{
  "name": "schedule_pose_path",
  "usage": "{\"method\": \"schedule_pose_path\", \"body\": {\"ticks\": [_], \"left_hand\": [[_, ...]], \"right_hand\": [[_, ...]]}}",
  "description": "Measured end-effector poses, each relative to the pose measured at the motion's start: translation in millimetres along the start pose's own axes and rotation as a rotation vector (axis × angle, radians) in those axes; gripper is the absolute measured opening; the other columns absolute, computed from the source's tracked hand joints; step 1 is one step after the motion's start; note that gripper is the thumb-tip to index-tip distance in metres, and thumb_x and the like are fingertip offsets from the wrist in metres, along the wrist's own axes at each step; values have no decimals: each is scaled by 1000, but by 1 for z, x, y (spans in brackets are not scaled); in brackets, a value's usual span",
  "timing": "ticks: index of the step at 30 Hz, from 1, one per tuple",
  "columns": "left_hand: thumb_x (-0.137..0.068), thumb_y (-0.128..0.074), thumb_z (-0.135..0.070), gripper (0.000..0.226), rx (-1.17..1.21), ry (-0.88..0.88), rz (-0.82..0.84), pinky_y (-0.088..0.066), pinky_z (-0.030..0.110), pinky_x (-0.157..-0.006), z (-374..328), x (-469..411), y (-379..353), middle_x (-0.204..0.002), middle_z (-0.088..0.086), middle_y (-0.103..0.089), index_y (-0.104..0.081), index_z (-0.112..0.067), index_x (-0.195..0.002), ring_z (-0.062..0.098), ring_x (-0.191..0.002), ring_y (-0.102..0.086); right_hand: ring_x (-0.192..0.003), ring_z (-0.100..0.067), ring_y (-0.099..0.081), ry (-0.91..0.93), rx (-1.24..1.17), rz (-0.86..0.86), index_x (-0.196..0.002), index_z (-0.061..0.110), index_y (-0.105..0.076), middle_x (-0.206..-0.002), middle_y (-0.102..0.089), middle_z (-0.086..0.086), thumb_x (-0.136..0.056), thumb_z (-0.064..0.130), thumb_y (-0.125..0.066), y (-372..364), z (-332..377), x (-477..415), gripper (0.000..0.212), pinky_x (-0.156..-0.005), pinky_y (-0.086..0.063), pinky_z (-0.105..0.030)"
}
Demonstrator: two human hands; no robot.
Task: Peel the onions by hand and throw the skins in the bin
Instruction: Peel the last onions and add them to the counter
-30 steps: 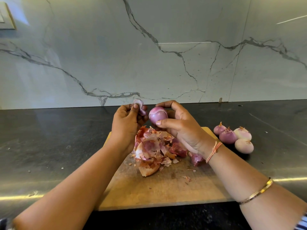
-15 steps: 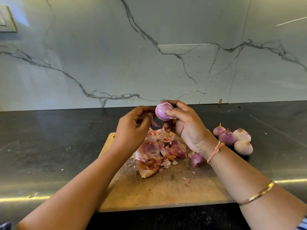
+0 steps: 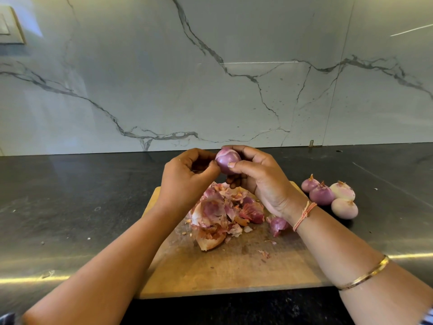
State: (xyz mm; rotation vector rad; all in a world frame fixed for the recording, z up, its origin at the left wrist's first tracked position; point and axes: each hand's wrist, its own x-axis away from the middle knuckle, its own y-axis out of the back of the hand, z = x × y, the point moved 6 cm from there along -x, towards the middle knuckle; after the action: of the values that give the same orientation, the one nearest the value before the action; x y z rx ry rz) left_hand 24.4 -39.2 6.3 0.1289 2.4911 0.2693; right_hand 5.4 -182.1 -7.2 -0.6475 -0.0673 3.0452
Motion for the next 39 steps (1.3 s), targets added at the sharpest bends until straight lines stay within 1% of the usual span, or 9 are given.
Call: {"method": "schedule_pose_path", "body": {"ticks": [10,15,18,22,27,30,33,37,39], "left_hand": [[-82,-68,-12,13,-147,-4,-29,-58,32,-67,3,-3,1,-73,-7,-69,-68,-25,-82,13,-68,-67],[-81,-65,-5,26,-142,-28,-66,-52,27,-60,-1,-5,5,-68,-4,-68,-65,-30,-72,16,-63,-64],[-84,-62,-3,28,-85,-15,-45,-53,26,-61,1,-6,3,-66,-5,-68,-67,-29,-76,14,-60,-63],[-87,-58,0,29,76,84,-44,-55,27,-67,10,-7,1,-66,-8,-69,-69,-26,-79,7,-63,-64],[-89,-58,-8,27,29,55,-14,-56,35,-68,8,-2,-1,-75,-3,-71,-69,-31,-81,19,-73,-67],[-87,-65,-20,15,-3,-26,71,-49,12,-63,-3,3,-7,-75,-15,-71,-68,-33,-83,-2,-71,-65],[-84,-68,-26,8,-25,-43,96,-48,7,-64,-3,3,-8,-77,-22,-70,-68,-34,-86,-6,-74,-65],[-83,-68,-22,9,-42,-24,88,-47,6,-61,-2,3,-8,-69,-26,-68,-70,-30,-87,-8,-72,-65],[-83,-67,-19,15,-36,-24,78,-45,5,-58,-3,3,-7,-64,-28,-66,-67,-33,-82,-9,-68,-64]], "right_hand": [[-90,-17,-62,-17,7,38,-99,20,-69,-99,-68,-5,-68,15,-64,-4,-2,0,31,-72,-49,-22],[-72,-9,-61,-24,-98,88,-97,14,-67,-89,-67,-3,-79,4,-58,-8,1,1,23,-59,-48,-18],[-58,-13,-56,-56,-170,57,-100,9,-64,-85,-62,-10,-88,0,-47,-7,2,1,22,-53,-45,-21],[-54,-17,-56,-77,-328,25,-115,5,-55,-88,-59,-17,-94,3,-32,-3,3,1,31,-51,-46,-23],[-56,-19,-59,-85,-328,32,-116,6,-53,-94,-58,-20,-94,2,-31,-3,4,1,31,-53,-51,-24],[-59,-19,-60,-82,-275,27,-107,9,-54,-88,-61,-14,-94,1,-35,-3,4,2,25,-54,-52,-24],[-61,-19,-60,-63,-190,16,-103,12,-53,-90,-61,-13,-92,2,-42,-4,3,0,18,-52,-51,-24],[-96,-27,-62,25,148,-9,-102,27,-56,-113,-60,-12,-76,26,-54,0,1,-3,26,-79,-52,-37],[-110,-32,-59,39,181,-6,-102,30,-56,-119,-59,-14,-76,29,-55,-1,1,-2,26,-91,-49,-44]]}}
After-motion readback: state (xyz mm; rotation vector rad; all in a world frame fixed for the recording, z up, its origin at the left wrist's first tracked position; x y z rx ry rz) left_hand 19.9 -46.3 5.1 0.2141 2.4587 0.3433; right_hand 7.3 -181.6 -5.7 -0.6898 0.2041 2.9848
